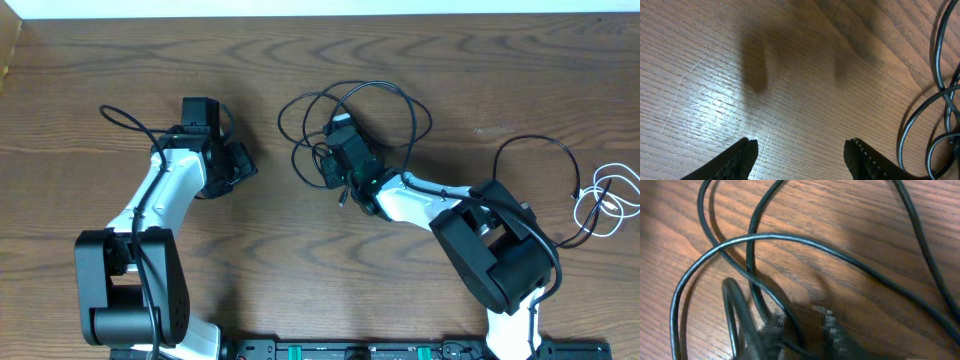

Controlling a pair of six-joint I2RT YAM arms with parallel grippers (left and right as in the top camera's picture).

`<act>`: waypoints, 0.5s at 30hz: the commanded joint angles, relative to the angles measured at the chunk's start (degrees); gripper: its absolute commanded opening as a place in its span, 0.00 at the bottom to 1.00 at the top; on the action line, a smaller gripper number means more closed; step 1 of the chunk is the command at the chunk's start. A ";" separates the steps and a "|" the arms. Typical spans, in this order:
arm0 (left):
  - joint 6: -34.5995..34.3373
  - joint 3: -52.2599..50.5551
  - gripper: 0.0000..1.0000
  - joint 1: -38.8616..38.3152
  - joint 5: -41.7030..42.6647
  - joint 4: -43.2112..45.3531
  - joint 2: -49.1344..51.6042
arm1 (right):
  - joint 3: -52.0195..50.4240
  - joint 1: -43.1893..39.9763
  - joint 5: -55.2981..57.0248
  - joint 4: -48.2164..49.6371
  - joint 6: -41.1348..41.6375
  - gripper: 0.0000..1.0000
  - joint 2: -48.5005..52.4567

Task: Untangle cables

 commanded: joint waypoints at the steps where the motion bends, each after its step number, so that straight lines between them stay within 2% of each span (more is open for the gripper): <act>1: 0.46 -0.52 0.61 -0.04 -0.57 0.24 0.15 | 0.02 -0.07 -2.21 -0.72 -6.32 0.29 1.14; 5: 0.46 -0.52 0.62 -0.04 -0.57 0.24 0.15 | 0.02 -0.07 -6.88 -0.15 -10.14 0.31 1.14; 10: 0.48 -0.52 0.62 -0.04 -0.57 0.24 0.15 | 0.04 -0.07 -7.08 0.85 -10.32 0.31 1.09; 15: 0.46 -0.52 0.62 -0.04 -0.57 0.26 0.15 | 0.04 -0.20 -7.08 -0.04 -15.74 0.45 1.11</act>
